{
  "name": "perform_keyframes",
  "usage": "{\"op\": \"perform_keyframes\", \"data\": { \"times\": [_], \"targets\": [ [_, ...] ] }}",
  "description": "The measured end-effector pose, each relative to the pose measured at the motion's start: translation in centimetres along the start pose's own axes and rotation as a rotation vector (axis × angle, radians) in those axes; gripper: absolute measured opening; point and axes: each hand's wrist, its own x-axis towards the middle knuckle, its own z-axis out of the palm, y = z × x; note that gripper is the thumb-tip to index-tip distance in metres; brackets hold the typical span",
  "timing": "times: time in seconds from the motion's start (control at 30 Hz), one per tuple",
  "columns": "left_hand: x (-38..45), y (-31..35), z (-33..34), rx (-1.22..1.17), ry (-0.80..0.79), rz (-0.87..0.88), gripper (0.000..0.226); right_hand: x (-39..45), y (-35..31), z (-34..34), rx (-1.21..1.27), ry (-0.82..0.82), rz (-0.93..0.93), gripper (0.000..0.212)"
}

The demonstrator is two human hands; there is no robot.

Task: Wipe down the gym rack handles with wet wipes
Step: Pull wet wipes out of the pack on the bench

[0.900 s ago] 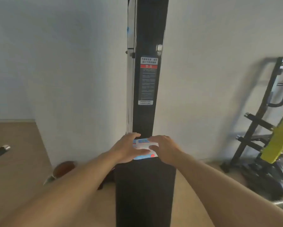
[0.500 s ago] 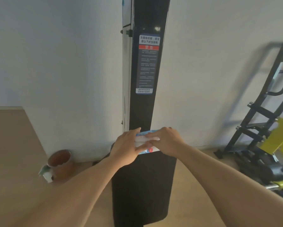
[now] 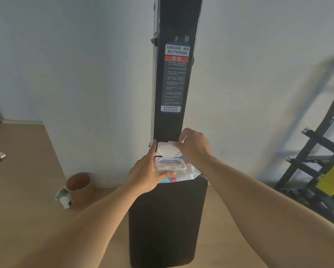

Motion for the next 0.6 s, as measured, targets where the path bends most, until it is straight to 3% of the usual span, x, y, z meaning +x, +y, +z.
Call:
{"op": "perform_keyframes", "data": {
  "times": [0.07,0.13,0.3,0.43,0.6],
  "targets": [
    [0.1,-0.1,0.1,-0.009,0.004,0.016,0.116,0.3,0.0,0.4,0.023,-0.093,-0.009,0.011],
    [0.1,-0.3,0.2,0.012,0.016,0.057,0.114,0.5,0.4,0.8,0.021,-0.241,-0.078,0.016],
    [0.5,-0.7,0.5,0.113,0.014,0.068,0.086,0.5,0.8,0.2,-0.059,-0.498,-0.206,0.034],
    [0.6,-0.4,0.4,0.063,0.046,0.059,0.058,0.7,1.2,-0.3,-0.157,-0.525,-0.270,0.033],
    [0.4,-0.4,0.5,0.060,0.075,0.071,0.054,1.0,1.7,-0.5,-0.321,-0.449,-0.232,0.024]
  ]
}}
